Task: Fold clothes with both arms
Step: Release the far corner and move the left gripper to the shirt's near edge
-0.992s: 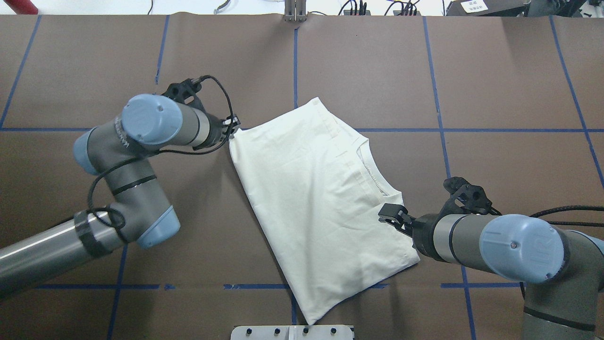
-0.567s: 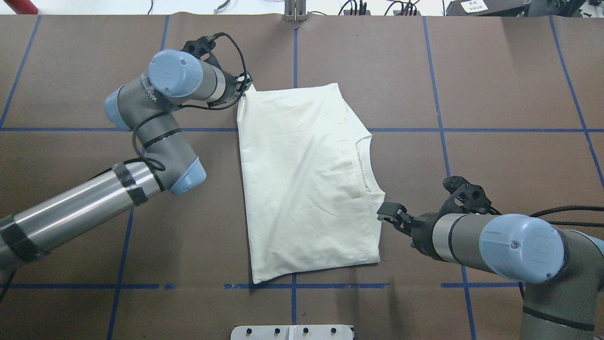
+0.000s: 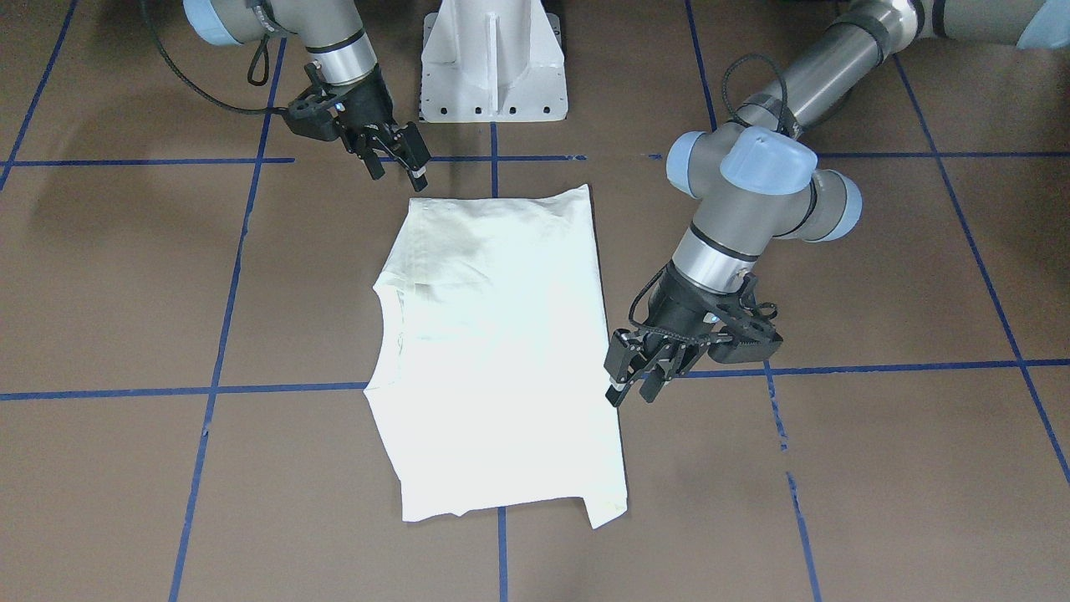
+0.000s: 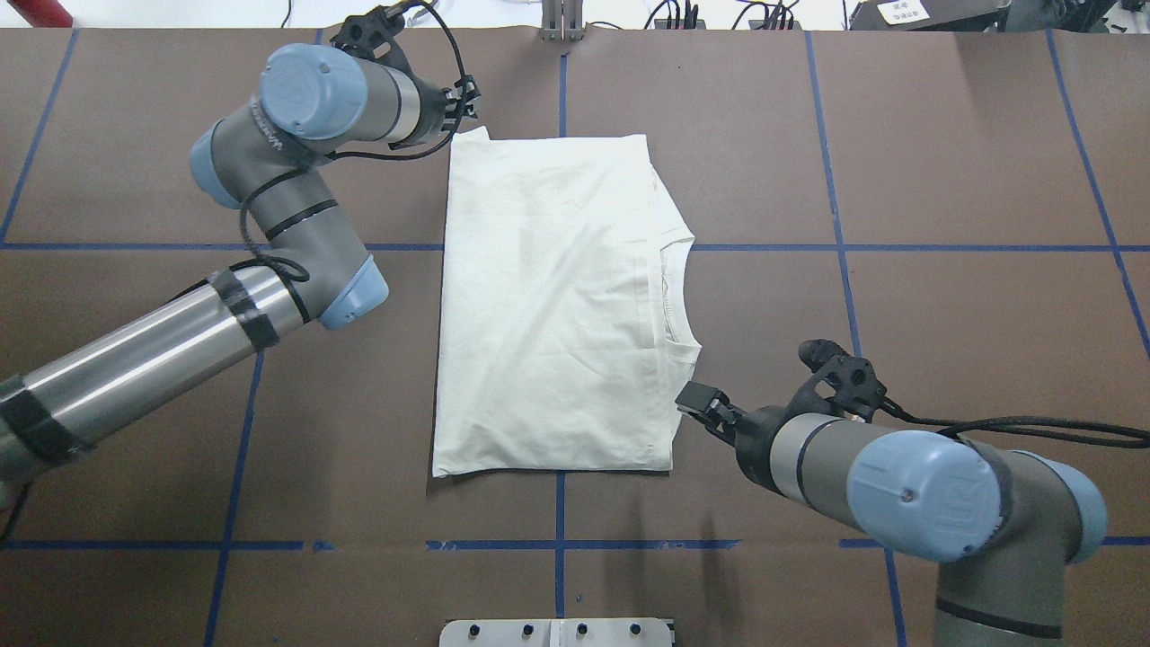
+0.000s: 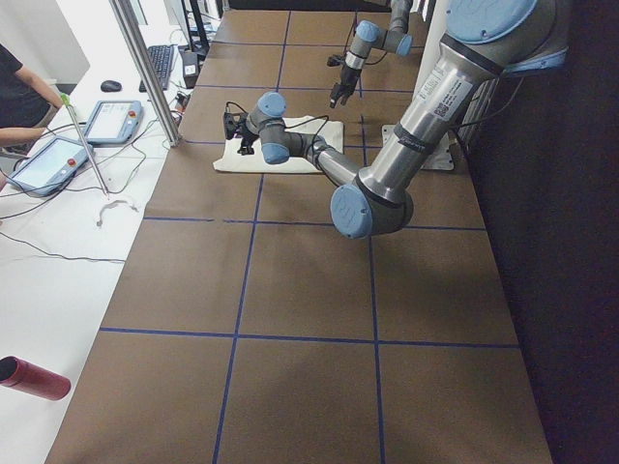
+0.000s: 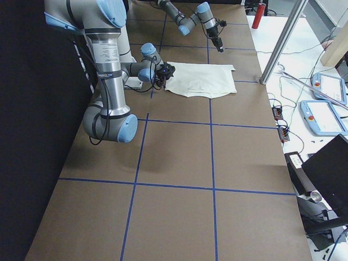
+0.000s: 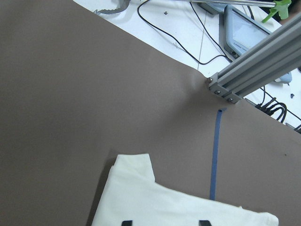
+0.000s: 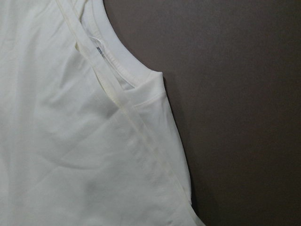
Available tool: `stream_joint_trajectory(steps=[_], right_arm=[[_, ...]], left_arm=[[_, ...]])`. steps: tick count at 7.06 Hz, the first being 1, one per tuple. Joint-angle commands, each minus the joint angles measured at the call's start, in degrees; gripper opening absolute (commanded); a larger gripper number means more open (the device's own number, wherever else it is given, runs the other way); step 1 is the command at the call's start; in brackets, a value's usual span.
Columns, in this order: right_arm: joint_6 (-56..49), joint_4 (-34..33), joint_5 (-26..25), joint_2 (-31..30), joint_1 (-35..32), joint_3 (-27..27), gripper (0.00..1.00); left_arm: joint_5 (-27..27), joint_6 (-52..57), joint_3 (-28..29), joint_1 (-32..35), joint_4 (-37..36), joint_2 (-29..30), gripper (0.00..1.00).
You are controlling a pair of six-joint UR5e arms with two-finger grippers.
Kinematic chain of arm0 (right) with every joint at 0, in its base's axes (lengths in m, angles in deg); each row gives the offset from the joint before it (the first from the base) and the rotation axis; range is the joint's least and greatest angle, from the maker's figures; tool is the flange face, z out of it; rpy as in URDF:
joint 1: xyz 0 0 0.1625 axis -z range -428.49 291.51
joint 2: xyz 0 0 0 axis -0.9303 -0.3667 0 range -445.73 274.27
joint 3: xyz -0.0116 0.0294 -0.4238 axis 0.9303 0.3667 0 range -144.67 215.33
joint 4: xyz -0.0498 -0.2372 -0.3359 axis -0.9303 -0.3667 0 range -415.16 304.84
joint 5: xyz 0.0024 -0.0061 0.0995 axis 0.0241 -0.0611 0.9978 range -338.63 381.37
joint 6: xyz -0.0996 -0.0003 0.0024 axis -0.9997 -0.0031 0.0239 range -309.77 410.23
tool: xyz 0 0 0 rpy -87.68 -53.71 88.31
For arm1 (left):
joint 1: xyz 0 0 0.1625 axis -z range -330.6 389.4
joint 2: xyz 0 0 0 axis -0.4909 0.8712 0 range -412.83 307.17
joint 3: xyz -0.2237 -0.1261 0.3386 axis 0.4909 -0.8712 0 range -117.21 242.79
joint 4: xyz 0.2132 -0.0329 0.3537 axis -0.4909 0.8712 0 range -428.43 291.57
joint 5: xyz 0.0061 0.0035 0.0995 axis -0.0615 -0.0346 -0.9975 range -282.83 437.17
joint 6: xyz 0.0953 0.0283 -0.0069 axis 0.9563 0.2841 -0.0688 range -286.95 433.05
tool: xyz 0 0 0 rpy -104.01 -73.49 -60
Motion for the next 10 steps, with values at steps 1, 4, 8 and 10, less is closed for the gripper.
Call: stream_joint_trajectory(steps=[1,4,8,10], right_arm=[[1.2,-0.1,-1.11,1.81,1.39,3.85,1.0],[1.2,-0.1,-2.7,4.35,0.78,7.37,0.89],[0.76,-0.19,-2.43,5.33,0.15,9.76,0.67],[1.03,-0.19,-2.26,5.42,0.33,9.76,0.0]], left_arm=[[0.71,-0.01,-1.68,-0.21,0.07,-1.42,0.62],[0.71,-0.1,-1.77,-0.3,0.16,-1.51,0.62],[0.71,-0.1,-1.86,-0.3,0.16,-1.51,0.62],[0.71,-0.01,-1.86,-0.3,0.16,-2.12,0.62]])
